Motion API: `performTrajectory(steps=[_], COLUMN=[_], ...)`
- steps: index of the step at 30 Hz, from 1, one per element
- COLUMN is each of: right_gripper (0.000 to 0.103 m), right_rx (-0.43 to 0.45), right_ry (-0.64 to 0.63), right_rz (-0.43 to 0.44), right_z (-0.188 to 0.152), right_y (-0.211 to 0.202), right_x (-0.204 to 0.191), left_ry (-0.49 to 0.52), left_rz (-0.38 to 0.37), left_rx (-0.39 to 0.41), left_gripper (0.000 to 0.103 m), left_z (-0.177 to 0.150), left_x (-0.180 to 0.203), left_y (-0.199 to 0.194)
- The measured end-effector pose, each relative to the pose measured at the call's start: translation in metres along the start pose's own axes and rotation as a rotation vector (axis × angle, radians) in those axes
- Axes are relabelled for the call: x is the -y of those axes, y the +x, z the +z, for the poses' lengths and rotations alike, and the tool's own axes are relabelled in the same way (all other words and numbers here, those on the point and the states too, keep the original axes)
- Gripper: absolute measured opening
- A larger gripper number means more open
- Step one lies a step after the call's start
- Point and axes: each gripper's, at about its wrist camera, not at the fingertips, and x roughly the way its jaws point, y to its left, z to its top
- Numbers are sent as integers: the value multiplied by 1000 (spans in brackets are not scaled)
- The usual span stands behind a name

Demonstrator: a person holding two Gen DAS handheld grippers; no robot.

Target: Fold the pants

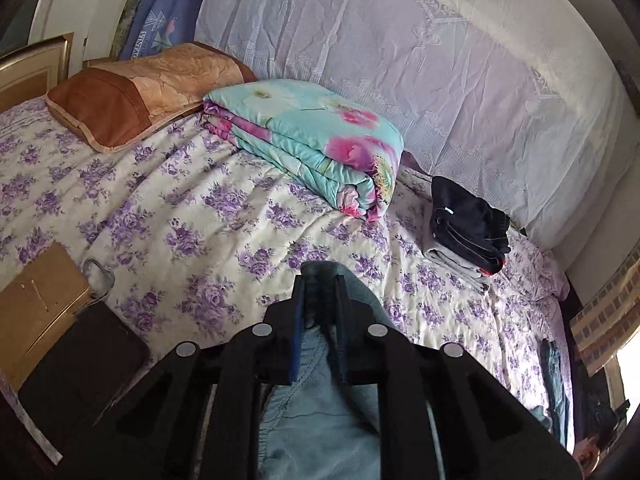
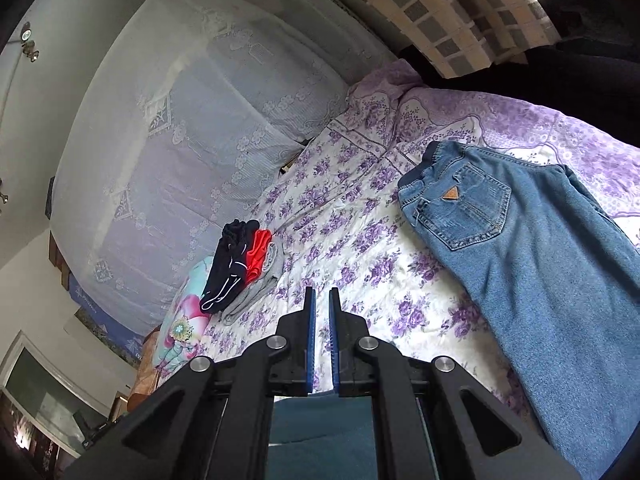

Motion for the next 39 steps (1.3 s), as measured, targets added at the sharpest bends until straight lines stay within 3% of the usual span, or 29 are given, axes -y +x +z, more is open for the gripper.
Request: performTrajectory(steps=[3,8,10,13,16,18,20,23,24,25,30,33,36,39], right_gripper=[10,10,11,21,25,36,38,34,16,5,4,4,4,4], right_rx=[-71,-247,-273,-306,-319,-320,-327,-342,-338,-335,-236,-178,-165,-223], right_ry=[-27,-15,8,43,61,55,51,20,3,-10,14,8,-13,-61], right_rz=[-71,-47,-39,-44,-54,-75,-83,-81,-71,-56,78,93,56,-48], right_z=[3,-28,-45,-60,-68,-69,-71,-78,-80,-81,-58,-29,4,30], right_y=[28,46,42,42,47,50,54,58,56,54,15,10,46,124], right_x=[3,7,12,25,34,38,41,40,37,33,10,-1,-6,-4], left_ry=[-12,-43,-30,-31,-34,-34,-32,-36,-39,-41,-56,-63,-57,-69], left_rz=[83,117,121,110,100,100,102,104,103,102,71,52,73,87], left_rx=[-39,-87,-86,-88,-84,-84,-85,-89,-90,-88,-46,-29,-52,-94], left_gripper=[13,13,13,13,13,13,13,13,13,13,13,13,13,13], left_z=[-3,-16,-18,-17,-17,-18,-19,-20,-20,-19,-15,-5,10,24], left_x=[-10,-22,-21,-20,-19,-19,-19,-19,-20,-20,-21,-18,-12,-7], left_y=[28,56,57,56,52,50,48,47,46,45,25,20,42,84])
